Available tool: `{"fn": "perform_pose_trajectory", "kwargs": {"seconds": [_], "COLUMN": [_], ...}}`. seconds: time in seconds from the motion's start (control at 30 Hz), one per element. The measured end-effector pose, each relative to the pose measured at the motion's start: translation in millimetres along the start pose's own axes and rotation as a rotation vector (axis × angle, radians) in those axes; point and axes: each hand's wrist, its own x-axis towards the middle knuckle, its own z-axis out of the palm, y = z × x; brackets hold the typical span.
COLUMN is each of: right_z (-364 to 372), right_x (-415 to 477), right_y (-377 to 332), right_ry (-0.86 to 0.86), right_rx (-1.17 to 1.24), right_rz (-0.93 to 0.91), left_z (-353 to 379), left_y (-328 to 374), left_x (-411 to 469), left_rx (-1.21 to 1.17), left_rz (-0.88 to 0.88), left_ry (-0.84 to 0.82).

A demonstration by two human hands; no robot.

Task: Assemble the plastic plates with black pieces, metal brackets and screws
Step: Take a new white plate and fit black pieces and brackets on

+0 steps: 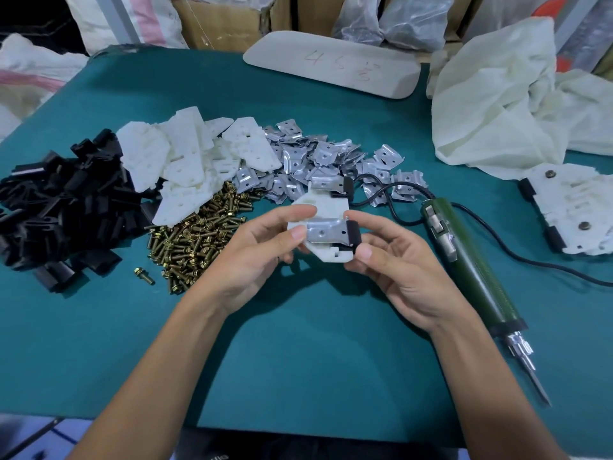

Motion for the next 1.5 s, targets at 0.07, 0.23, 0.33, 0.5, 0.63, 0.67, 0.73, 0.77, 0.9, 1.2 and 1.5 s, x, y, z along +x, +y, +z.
{"fn": "perform_pose_trajectory", "kwargs": {"seconds": [0.07,0.23,0.33,0.5,0.63,0.67,0.73,0.77,0.9,1.2,1.5], "right_z": [1,2,1,1,-2,-3,-7,-8,-11,-14,-12], "right_x": [0,1,1,1,2,2,2,2,5,12,11], "right_y": [0,0,1,1,-1,-1,-3,-4,-5,-2,2], "right_ry": [0.020,0.037,0.039,0.067,0.108,0.118,0.127,0.135,0.303,0.471,0.499], "right_rx": [-0.002,0.016,0.016,0.008,0.017,0.022,0.031,0.036,-0.007,-0.139,-0.213], "right_rz": [-0.005,-0.025,-0.034,-0.036,-0.030,-0.024,0.000,0.013,0.026,-0.095,-0.117], "left_z": [1,5,6,8,2,3,5,7,16,37,-26], "left_y": [-1,0,0,-1,1,2,5,8,35,17,30], "left_x": [0,0,0,-1,-3,-3,-3,-3,-3,8,24], "left_rx": [-0.024,-0.055,-0.064,0.101,0.314,0.437,0.793,0.936,1.156,1.058,1.458], "left_rz": [-0.004,-0.007,-0.004,0.034,0.025,0.042,0.161,0.267,0.569,0.073,0.084], "left_ry": [0.003,0.030,0.042,0.086,0.085,0.123,0.233,0.267,0.232,-0.035,0.444]}}
